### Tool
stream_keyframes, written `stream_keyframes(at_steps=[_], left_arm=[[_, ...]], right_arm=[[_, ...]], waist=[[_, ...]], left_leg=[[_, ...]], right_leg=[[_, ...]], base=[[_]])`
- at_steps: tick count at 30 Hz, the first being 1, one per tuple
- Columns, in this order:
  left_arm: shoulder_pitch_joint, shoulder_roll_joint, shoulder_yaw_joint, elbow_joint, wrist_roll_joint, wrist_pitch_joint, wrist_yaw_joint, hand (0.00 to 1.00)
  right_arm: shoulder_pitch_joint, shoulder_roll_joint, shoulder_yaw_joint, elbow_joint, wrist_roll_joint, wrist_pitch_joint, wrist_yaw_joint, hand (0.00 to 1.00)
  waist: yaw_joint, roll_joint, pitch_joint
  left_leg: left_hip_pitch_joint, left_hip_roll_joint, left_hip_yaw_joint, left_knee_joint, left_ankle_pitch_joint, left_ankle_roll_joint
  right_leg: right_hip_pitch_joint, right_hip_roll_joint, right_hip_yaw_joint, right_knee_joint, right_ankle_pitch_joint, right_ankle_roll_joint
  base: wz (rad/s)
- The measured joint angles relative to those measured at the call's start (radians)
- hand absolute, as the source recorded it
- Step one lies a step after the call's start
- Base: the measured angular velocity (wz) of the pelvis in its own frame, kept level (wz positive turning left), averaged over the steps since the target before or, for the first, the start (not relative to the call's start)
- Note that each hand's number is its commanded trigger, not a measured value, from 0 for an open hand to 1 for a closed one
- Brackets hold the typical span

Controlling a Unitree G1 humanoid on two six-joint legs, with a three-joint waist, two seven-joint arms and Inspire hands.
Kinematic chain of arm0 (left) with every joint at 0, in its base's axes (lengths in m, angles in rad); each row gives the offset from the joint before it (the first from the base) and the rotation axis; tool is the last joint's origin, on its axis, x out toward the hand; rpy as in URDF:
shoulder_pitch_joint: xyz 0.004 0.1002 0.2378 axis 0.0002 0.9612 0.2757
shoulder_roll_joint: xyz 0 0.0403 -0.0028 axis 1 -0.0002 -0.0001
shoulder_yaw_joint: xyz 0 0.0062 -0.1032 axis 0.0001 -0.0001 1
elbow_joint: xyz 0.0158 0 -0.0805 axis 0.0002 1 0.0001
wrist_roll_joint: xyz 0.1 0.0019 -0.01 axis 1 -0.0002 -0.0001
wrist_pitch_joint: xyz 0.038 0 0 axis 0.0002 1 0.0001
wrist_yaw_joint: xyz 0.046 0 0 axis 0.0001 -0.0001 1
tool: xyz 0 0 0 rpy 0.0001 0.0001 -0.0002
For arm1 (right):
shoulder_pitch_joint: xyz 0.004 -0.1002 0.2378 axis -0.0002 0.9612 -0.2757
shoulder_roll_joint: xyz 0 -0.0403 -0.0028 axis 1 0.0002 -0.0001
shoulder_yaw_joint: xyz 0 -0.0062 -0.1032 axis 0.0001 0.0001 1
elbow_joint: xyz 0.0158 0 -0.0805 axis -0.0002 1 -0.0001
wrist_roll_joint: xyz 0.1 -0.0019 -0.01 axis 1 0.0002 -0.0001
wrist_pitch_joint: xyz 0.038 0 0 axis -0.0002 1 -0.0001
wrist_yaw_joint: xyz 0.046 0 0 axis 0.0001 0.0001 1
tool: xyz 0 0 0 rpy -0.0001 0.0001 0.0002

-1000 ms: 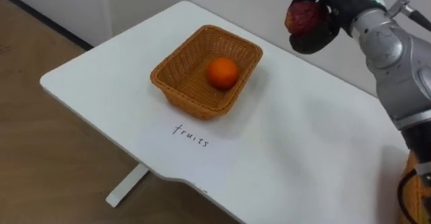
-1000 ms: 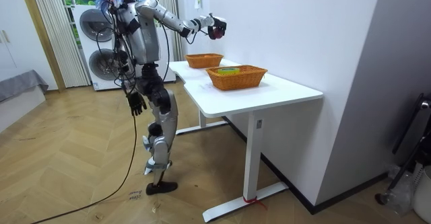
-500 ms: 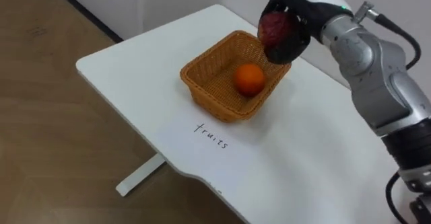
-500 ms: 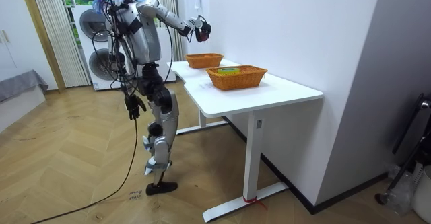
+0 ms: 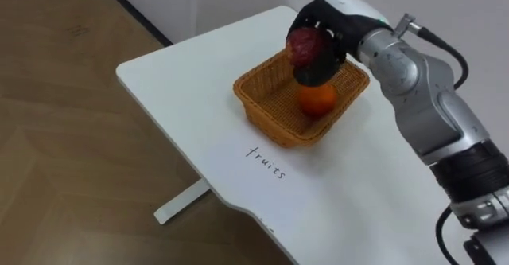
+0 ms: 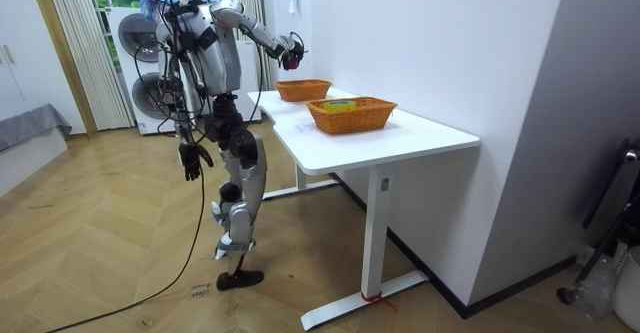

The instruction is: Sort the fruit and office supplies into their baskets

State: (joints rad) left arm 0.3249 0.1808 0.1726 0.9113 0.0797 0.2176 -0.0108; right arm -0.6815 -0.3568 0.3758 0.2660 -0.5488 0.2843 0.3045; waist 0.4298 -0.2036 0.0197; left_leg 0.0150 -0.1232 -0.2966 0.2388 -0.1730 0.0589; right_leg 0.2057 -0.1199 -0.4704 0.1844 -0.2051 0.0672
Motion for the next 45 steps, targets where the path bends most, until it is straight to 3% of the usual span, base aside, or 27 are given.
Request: stream_keyframes(at_steps=[1,2,5,6,18,28,40,43,45], left_arm=[[0.0,0.0,0.0,0.0,0.0,-0.001,0.0,0.0],[0.0,0.0,0.0,-0.001,0.0,-0.002,-0.001,0.0],[0.0,-0.001,-0.004,-0.001,-0.009,-0.002,-0.001,0.0],[0.0,-0.001,-0.011,-0.001,-0.01,-0.001,-0.001,0.0],[0.003,0.0,-0.021,0.001,-0.009,0.002,-0.002,0.0],[0.004,0.003,-0.015,0.0,-0.007,0.004,-0.018,0.0],[-0.029,0.005,-0.015,0.004,-0.01,-0.009,0.001,0.0],[-0.029,0.002,-0.009,-0.009,-0.015,-0.008,0.0,0.0],[-0.037,0.0,-0.004,-0.008,-0.05,-0.009,0.002,0.0]], right_arm=[[0.0,0.001,0.003,0.009,0.0,0.0,0.0,0.56],[0.0,0.001,0.005,0.021,0.0,-0.001,0.0,0.2],[0.0,0.001,0.005,0.041,-0.002,-0.002,0.0,0.08],[0.0,0.001,0.01,0.048,-0.002,-0.002,0.0,0.0],[0.0,0.0,0.044,0.096,-0.003,-0.001,-0.001,0.0],[0.0,-0.002,0.025,0.11,-0.009,-0.001,-0.007,0.0],[0.0,-0.002,-0.003,0.078,0.016,-0.035,-0.023,0.0],[0.0,-0.006,-0.051,0.038,0.016,-0.035,-0.033,0.0],[0.0,-0.006,-0.098,0.019,0.018,-0.046,-0.049,0.0]], waist=[[-0.001,-0.001,0.0],[-0.003,-0.003,-0.0001],[0.008,-0.004,-0.0013],[0.012,-0.004,-0.0009],[0.036,-0.002,0.0017],[0.027,-0.006,-0.0012],[-0.044,-0.012,-0.0065],[-0.055,-0.009,-0.0069],[-0.086,-0.001,-0.0074]], left_leg=[[0.001,-0.001,-0.004,0.001,0.0,0.0],[0.003,-0.003,-0.007,0.001,0.0,0.0],[0.004,-0.004,-0.009,0.002,0.0,0.0],[0.005,-0.004,-0.009,0.003,0.0,0.0],[-0.008,-0.01,-0.013,0.019,-0.001,0.0],[-0.007,-0.011,-0.014,0.018,0.0,0.0],[-0.011,-0.008,-0.005,0.016,0.0,0.0],[-0.009,-0.001,0.02,0.018,0.0,0.001],[-0.007,-0.002,0.024,0.02,0.0,0.001]], right_leg=[[0.002,-0.001,0.0,0.0,-0.001,0.001],[0.002,-0.002,0.0,0.001,-0.003,0.004],[0.005,-0.002,-0.001,0.001,-0.003,0.005],[0.006,-0.002,-0.001,0.001,-0.003,0.005],[0.002,-0.003,-0.016,0.001,-0.003,0.005],[0.005,-0.004,-0.026,0.0,-0.003,0.005],[-0.004,-0.004,-0.014,0.0,-0.003,0.005],[-0.015,-0.002,0.017,0.001,-0.003,0.004],[-0.014,-0.001,0.051,0.001,-0.002,0.004]], base=[[0.14],[0.11],[0.02],[0.0],[0.0],[0.0],[-0.02],[-0.22],[-0.04]])
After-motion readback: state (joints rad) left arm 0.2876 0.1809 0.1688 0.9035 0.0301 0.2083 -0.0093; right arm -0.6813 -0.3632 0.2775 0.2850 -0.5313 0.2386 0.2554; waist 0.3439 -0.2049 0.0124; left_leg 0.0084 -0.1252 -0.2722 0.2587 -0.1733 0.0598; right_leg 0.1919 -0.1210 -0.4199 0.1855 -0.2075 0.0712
